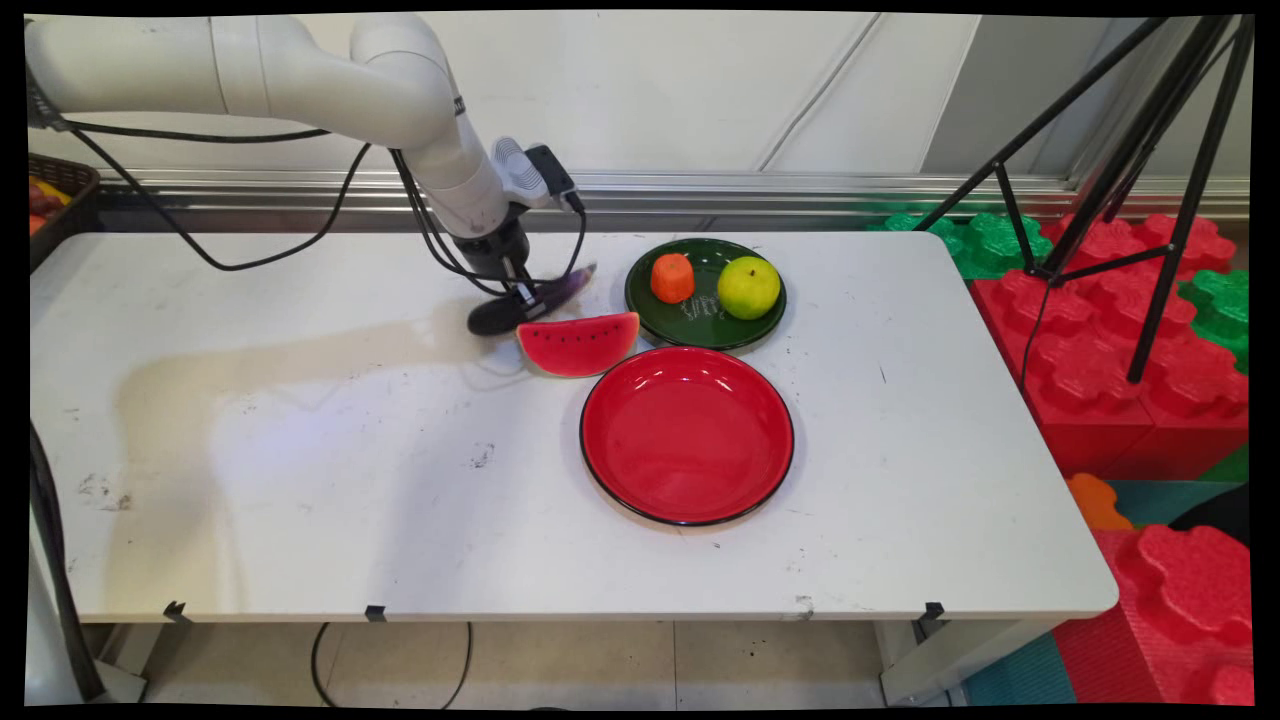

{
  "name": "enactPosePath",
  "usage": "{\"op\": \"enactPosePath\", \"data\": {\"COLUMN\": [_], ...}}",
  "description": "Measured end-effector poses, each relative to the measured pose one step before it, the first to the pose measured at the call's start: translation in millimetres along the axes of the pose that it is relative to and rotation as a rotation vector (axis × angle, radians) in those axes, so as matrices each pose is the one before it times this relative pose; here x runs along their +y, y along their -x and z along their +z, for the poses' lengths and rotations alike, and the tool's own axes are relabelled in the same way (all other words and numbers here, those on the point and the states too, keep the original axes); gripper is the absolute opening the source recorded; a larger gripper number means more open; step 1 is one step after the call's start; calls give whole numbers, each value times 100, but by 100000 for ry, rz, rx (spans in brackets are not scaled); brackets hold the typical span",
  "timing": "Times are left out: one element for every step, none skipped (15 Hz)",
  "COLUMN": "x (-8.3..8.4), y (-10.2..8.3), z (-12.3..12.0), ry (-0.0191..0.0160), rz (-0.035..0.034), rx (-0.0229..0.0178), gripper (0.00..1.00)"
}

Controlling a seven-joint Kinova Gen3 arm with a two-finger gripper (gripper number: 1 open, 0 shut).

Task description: Place the picked object on the table

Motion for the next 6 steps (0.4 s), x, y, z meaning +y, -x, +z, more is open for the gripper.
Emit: {"op": "enactPosePath", "data": {"x": [-103, -96, -71, -115, -87, -170], "y": [-53, -27, -20, -34, -24, -41], "z": [222, 137, 75, 65, 27, -37], "ry": [201, 118, 82, 102, 3, -168], "rz": [446, 375, 290, 522, 504, 1104], "rx": [-269, -209, -67, 38, 24, 117], "gripper": [100, 100, 100, 100, 100, 100]}}
